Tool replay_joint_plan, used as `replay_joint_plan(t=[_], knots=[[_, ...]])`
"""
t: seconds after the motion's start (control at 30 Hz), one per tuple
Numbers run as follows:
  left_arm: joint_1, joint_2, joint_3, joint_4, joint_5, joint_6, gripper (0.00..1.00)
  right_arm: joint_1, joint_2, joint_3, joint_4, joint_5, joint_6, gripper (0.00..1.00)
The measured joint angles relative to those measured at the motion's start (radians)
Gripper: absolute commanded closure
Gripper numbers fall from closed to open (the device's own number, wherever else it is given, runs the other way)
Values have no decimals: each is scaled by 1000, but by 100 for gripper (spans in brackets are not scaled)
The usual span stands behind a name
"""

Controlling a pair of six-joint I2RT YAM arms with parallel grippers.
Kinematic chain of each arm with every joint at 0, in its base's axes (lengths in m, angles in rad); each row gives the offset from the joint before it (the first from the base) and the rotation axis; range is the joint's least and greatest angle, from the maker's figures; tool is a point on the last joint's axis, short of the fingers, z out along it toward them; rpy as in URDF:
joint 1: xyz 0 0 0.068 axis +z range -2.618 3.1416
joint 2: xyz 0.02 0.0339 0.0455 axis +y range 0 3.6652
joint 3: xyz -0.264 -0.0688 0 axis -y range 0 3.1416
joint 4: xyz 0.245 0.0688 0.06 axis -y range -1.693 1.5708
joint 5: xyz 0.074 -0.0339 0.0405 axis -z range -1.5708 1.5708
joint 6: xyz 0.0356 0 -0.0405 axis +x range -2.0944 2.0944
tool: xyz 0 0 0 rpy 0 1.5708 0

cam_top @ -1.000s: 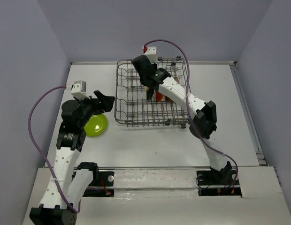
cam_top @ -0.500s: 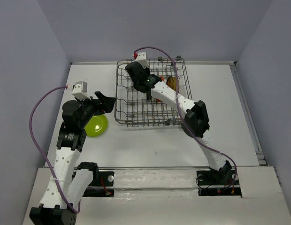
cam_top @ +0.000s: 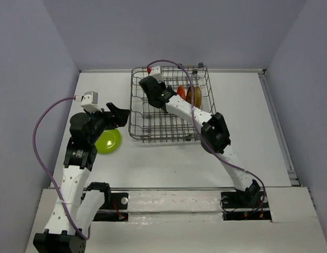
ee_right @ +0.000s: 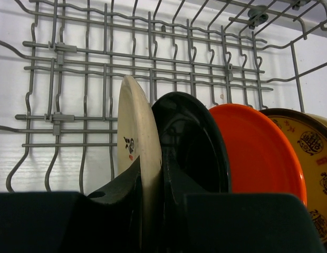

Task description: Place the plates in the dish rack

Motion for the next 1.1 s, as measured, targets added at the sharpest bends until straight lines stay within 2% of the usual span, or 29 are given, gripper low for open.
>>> replay_joint_plan(t=[0.07,0.2,0.33,0.37,0.5,0.6,0.73,0.87,1.1], knots=[[0,0,0,0,0,1,1,0,3,-4,5,-6,5,90],[0,0,0,0,0,2,1,0,3,-27,12,-19,22,65],[7,1,0,0,-4,2,1,0,3,-41,14,-42,43,55],[8,2,0,0,-9,1,1,0,3,-42,14,-47,47,49],[24,6,-2,0,-19,2,1,1,-2,-44,14,-69,56,41],[38,9,-3,0,-24,1,1,1,-20,-50,12,-84,56,39],[53,18,-14,0,-31,1,1,1,-94,-85,10,-123,55,29],[68,42,-22,0,-42,-4,1,1,-217,-126,16,-219,56,24],[79,104,-60,2,-62,-62,1,2,-489,-274,61,-422,44,24]])
